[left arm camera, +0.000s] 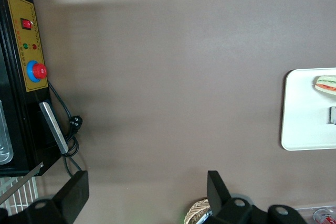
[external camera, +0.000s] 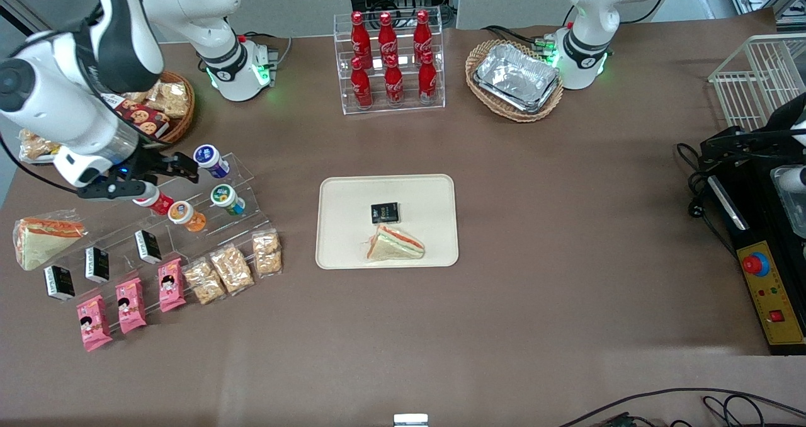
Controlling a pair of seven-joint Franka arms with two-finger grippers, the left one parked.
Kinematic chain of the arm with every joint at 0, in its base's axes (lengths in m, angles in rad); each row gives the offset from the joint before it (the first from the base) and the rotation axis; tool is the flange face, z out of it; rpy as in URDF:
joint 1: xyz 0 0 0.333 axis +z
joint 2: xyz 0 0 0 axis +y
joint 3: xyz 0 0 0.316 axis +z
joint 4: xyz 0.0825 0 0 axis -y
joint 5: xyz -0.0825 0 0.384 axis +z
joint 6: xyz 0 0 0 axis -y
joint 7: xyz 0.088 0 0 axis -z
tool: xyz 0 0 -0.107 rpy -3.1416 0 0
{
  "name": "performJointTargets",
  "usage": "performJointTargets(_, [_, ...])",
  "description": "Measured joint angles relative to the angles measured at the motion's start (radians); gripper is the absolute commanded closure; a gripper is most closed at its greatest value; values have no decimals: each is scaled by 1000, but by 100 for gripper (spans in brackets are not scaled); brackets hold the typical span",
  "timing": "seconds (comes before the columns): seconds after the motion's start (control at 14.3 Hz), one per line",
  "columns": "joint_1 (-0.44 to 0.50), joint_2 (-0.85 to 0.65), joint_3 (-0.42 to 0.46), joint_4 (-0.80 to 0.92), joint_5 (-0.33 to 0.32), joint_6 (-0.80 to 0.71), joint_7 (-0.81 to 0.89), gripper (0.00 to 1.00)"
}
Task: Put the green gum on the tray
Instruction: 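Lower the right gripper onto the green-label bottle on the acrylic stand, then close the right gripper on the green-label bottle and lift it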
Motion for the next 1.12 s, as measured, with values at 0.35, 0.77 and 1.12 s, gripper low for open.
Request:
performJointTargets(0.35, [31, 25, 1, -123, 0, 142, 0, 0])
performJointTargets(0.77, [56, 92, 1, -153, 0, 201, 0, 0])
performJointTargets(1.12, [68, 128, 2, -189, 0, 283, 0, 2])
